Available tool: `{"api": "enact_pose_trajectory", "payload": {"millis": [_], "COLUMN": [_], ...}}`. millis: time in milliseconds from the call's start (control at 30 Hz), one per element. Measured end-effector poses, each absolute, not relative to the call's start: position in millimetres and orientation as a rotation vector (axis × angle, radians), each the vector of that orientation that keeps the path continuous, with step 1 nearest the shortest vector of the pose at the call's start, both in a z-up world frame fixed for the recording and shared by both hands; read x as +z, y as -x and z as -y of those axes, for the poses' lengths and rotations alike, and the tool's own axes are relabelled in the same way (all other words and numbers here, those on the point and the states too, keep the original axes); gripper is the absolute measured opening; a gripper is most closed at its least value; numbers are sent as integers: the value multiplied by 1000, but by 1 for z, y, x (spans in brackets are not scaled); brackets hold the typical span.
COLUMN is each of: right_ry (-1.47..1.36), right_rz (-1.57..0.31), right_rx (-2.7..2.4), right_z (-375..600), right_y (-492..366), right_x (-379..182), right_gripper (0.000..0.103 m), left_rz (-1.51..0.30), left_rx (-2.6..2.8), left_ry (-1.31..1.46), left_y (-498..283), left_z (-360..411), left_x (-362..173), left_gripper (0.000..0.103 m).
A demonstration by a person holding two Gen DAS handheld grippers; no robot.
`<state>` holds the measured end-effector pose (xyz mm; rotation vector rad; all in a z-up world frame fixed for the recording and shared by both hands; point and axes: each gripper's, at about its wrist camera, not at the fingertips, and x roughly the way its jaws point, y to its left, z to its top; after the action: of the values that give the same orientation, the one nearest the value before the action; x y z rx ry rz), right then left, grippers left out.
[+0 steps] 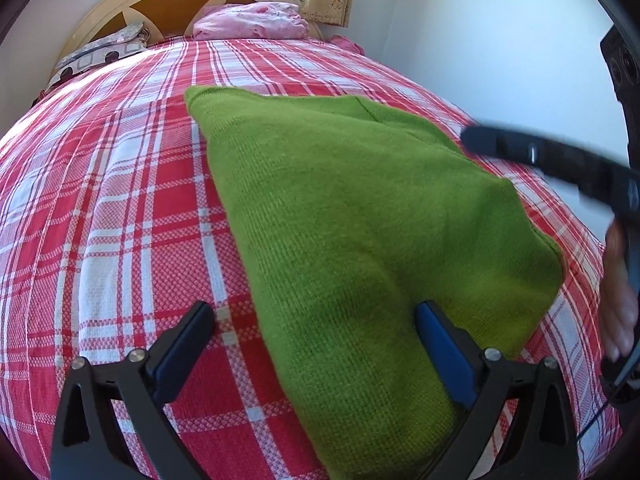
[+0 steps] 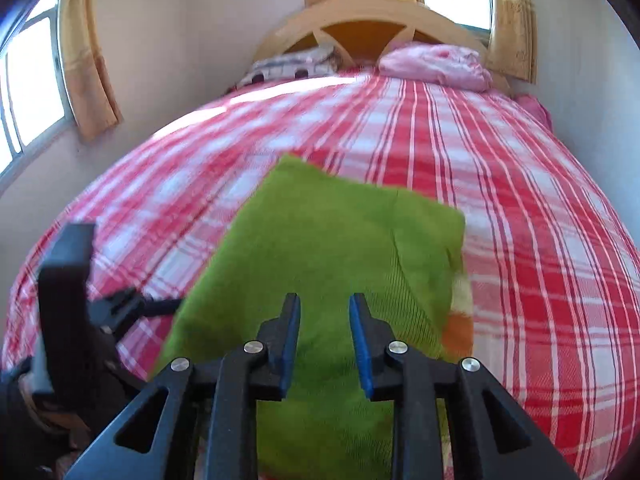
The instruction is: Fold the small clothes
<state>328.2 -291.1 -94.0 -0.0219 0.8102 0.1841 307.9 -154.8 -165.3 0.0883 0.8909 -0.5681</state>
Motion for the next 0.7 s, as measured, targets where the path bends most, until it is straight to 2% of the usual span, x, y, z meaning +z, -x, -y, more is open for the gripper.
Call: {"api": "enact_pose_trajectory", "payload": {"millis": [100,700], "right_ry": [-1,-109], "right_rz": [-884,-822], "right_rx": [133,235], "right_z": [311,342], "right_y": [-334,-313], "right_x": [-118,-134], "right_gripper": [24,18], "left_rz": [-891,-892], "left_rx": [-568,-585], "left_ry": [-90,-74], "left_y": [-308,-308], "left_z": [155,152], "left_x": [-165,-165], "left_gripper": [103,103]}}
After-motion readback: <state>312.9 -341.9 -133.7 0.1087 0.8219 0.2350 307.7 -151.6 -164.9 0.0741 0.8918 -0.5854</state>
